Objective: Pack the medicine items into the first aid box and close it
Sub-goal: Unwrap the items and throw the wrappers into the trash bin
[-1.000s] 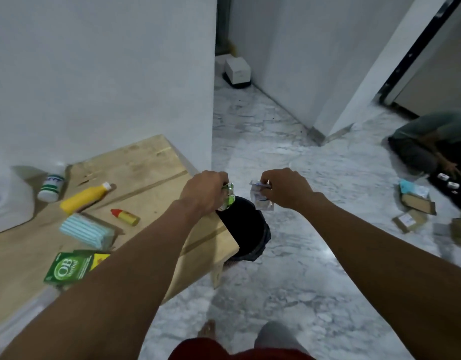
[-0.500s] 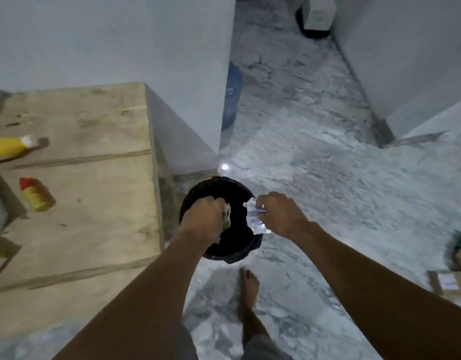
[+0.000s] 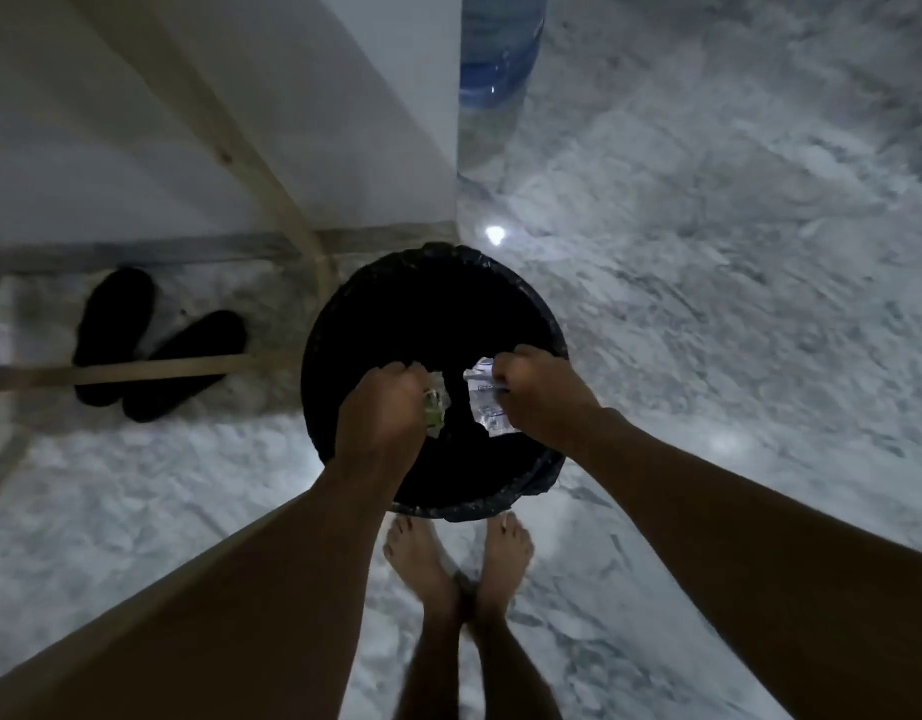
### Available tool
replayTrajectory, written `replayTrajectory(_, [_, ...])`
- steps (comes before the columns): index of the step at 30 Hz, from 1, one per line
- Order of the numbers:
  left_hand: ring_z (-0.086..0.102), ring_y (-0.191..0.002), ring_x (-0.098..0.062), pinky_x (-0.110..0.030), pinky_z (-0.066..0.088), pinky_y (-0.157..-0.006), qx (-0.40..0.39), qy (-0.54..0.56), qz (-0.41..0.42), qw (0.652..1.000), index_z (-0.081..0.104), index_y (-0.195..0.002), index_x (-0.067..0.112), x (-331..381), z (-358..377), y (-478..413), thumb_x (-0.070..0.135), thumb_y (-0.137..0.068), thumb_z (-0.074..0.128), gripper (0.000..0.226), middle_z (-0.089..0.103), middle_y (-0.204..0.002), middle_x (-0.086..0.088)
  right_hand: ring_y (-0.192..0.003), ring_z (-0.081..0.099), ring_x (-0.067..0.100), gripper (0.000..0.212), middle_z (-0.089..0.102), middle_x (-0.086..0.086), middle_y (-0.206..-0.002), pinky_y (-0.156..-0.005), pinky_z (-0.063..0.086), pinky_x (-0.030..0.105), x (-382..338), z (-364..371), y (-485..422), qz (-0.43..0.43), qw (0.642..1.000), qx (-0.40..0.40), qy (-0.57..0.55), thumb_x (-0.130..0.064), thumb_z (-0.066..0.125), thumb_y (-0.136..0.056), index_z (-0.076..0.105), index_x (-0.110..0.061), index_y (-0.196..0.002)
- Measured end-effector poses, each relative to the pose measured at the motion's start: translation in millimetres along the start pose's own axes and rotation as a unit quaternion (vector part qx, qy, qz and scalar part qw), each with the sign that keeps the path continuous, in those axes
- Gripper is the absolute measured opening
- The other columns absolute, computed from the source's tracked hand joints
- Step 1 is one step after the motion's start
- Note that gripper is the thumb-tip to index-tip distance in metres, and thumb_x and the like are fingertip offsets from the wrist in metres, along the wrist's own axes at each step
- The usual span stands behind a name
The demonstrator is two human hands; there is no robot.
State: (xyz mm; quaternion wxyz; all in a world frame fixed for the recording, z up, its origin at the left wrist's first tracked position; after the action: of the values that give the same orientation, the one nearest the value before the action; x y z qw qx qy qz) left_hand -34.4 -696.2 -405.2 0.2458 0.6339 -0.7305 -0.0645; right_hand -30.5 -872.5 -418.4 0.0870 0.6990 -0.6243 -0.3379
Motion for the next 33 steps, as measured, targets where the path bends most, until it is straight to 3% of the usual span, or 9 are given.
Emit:
replayTrajectory(5, [0.063,-0.086,-0.034,-0.042,0.051,-0.069,-0.018,-0.031,0.009,0.999,0.066,-0.113,0.009,-30.0,64.6,-28.3,0.004,-0.087,0.059,0.027,0.065,-0.091,-0.012,-0.092,0.062,0.043,0.015,0.057,0.02,-0.106,-0.068,0.036,0.034,24.1,61.3,-47.5,-0.009,0.999,-0.035,0.012,0.001,0.061,-0.088,0.06,-0.001,-0.103])
replayTrajectory(8, [0.063,-0.084,-0.037,-0.042,0.052,-0.068,-0.034,-0.043,0.023,0.998,0.068,-0.107,0.006,-39.9,86.0,-36.0,-0.003,-0.081,0.063,0.028,0.065,-0.09,-0.016,-0.104,0.061,0.042,0.027,0.055,0.021,-0.12,-0.074,0.04,0.034,31.0,81.5,-62.4,-0.006,0.998,-0.059,0.014,0.0,0.06,-0.09,0.057,0.001,-0.118])
replayTrajectory(11, [0.064,-0.088,-0.038,-0.045,0.055,-0.072,-0.05,-0.052,0.031,0.997,0.067,-0.104,0.003,-46.6,96.9,-37.2,-0.003,-0.078,0.068,0.027,0.065,-0.094,-0.018,-0.121,0.054,0.044,0.039,0.05,0.022,-0.133,-0.092,0.048,0.042,33.8,89.0,-68.4,-0.002,0.996,-0.084,0.007,-0.004,0.06,-0.093,0.053,-0.001,-0.132])
replayTrajectory(13, [0.063,-0.091,-0.037,-0.046,0.056,-0.074,-0.056,-0.055,0.033,0.996,0.067,-0.108,0.004,-47.3,94.6,-31.5,0.002,-0.078,0.072,0.031,0.065,-0.098,-0.017,-0.129,0.049,0.044,0.043,0.047,0.023,-0.14,-0.102,0.045,0.047,32.2,84.3,-62.3,0.007,0.996,-0.092,0.008,-0.004,0.06,-0.095,0.051,-0.003,-0.137])
replayTrajectory(17, [0.065,-0.07,-0.034,-0.038,0.056,-0.059,-0.038,-0.073,0.043,0.996,0.07,-0.091,0.002,-28.6,63.7,-6.3,0.003,-0.064,0.082,0.03,0.066,-0.08,-0.015,-0.122,0.052,0.038,0.046,0.048,0.016,-0.137,-0.096,0.047,0.043,18.1,56.8,-26.9,0.016,0.996,-0.081,0.021,-0.014,0.056,-0.099,0.045,-0.01,-0.143])
replayTrajectory(22, [0.065,-0.072,-0.036,-0.04,0.056,-0.069,0.018,-0.068,0.07,0.995,0.069,-0.097,0.001,23.0,-32.3,36.9,0.01,-0.068,0.075,0.031,0.067,-0.085,-0.017,-0.122,0.047,0.038,0.043,0.05,0.015,-0.131,-0.097,0.048,0.047,-22.5,-25.4,47.1,0.025,0.999,0.003,0.04,-0.027,0.053,-0.099,0.048,-0.009,-0.138])
replayTrajectory(26, [0.053,-0.119,-0.032,-0.04,0.038,-0.106,0.049,-0.06,0.054,0.996,0.052,-0.133,0.007,77.6,-158.4,92.5,0.025,-0.097,0.051,0.041,0.057,-0.129,-0.013,-0.125,0.046,0.035,0.046,0.051,0.015,-0.136,-0.105,0.043,0.046,-71.7,-134.7,121.4,0.044,0.996,0.066,0.035,-0.035,0.051,-0.099,0.049,-0.01,-0.138])
replayTrajectory(33, [0.055,-0.116,-0.034,-0.041,0.043,-0.098,0.228,-0.006,0.062,0.972,0.055,-0.131,0.005,88.9,-338.8,194.3,0.021,-0.096,0.052,0.039,0.06,-0.128,-0.016,-0.119,0.05,0.034,0.038,0.055,0.015,-0.129,-0.098,0.048,0.042,-193.0,-279.7,230.5,-0.001,0.972,0.229,0.048,-0.03,0.053,-0.099,0.055,-0.007,-0.13])
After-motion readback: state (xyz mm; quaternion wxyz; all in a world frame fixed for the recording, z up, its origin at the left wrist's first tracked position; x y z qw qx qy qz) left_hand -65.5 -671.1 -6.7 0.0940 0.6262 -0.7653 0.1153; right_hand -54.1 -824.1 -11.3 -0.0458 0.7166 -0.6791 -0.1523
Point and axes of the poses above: each hand's wrist, its own y-axis away from the middle knuckle, its own z-axis out of the palm, x = y × z, the point moved 1 cm from there along -y, towards the middle knuckle
